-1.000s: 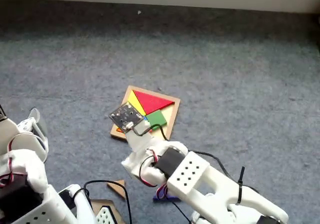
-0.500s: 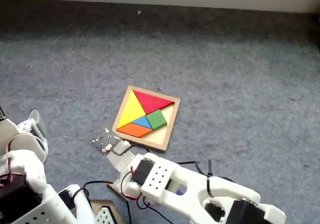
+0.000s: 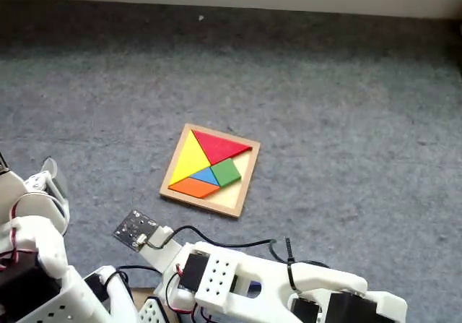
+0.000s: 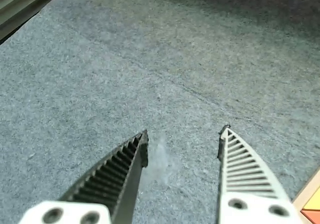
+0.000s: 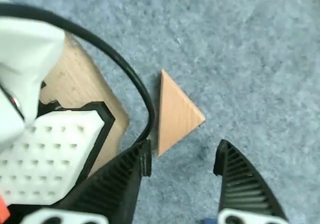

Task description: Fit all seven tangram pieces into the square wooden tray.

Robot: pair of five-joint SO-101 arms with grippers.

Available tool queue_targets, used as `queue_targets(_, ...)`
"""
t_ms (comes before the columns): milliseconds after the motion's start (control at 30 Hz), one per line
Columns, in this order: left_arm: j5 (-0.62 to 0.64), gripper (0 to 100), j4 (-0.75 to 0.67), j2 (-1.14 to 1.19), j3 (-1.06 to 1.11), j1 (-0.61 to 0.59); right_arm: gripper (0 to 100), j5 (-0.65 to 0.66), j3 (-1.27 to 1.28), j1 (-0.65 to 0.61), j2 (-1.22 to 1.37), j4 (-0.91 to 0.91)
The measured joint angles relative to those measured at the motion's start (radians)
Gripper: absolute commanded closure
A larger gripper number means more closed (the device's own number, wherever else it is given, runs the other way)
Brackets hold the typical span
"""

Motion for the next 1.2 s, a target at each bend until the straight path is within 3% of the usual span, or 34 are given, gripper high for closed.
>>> queue_targets(433,0.000,77,0.000,0.000,0.000,0.000,78.9,-0.003,0.026,-0.008,0.075,-0.158)
queue_targets(633,0.000,77,0.000,0.000,0.000,0.000,79.2,-0.005,0.009,0.054,0.138,-0.163)
queue_targets(733,0.000,77,0.000,0.000,0.000,0.000,85.8,-0.005,0.005,0.058,0.144,-0.163)
queue_targets(867,0.000,77,0.000,0.000,0.000,0.000,97.8,0.091,0.006,0.084,0.146,-0.161)
queue_targets(1200,0.000,77,0.000,-0.008,0.000,0.000,96.0,0.238,0.005,0.239,0.167,-0.161)
